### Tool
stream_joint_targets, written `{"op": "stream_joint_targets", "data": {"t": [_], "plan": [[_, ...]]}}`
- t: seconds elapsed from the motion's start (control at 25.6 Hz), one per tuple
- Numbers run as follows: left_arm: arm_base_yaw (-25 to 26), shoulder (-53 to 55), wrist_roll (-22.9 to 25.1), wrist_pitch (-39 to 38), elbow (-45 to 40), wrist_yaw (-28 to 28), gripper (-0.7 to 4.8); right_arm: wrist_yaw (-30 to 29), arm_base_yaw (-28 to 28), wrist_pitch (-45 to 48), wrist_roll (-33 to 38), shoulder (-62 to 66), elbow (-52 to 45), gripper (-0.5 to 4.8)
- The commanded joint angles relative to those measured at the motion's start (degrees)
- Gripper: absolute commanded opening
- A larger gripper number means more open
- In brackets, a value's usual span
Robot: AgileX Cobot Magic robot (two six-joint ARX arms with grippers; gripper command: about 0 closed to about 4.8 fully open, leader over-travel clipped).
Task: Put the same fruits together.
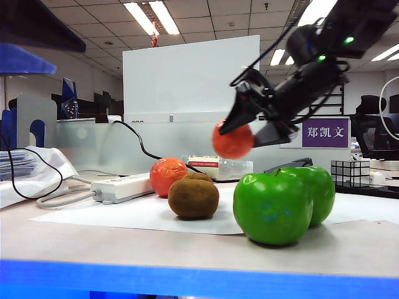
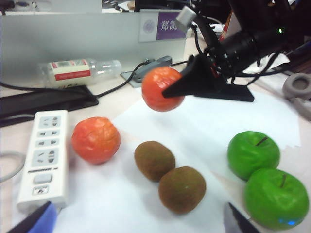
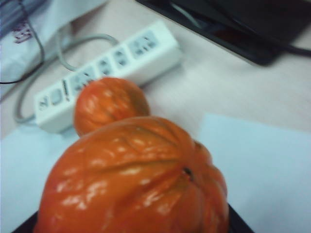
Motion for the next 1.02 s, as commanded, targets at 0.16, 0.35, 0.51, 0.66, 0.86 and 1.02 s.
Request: {"op": "stream_joint_targets", "data": {"t": [0.16,0.35,0.51,0.66,0.86,1.02], "plan": [[0.1,1.0,0.8,0.0,0.3,-1.9,4.20,-1.3,1.4,-0.2,0.5,5.0,5.6,-0.05],[0.1,1.1,0.8,0.0,0.3,-2.8,3.00,-1.4,1.5,-0.1,1.3,8.7,8.1,-0.05],[0.1,1.1,1.0,0.0,0.3,-2.9,2.64,-1.4,1.8,0.0,1.4,11.6,9.7,-0.05],[0.1,1.1,1.7,-0.1,0.3,-3.0,2.24,-1.4,2.4,-0.4,1.4,14.2,11.4,-0.05],[0.1,1.1,1.7,-0.9,0.3,-3.3,2.04,-0.9,3.4,0.5,1.3,14.9,12.2,-0.05],[0.1,1.1,1.7,-1.2,0.3,-3.3,2.04,0.3,3.8,1.4,1.3,14.9,12.8,0.56]]}}
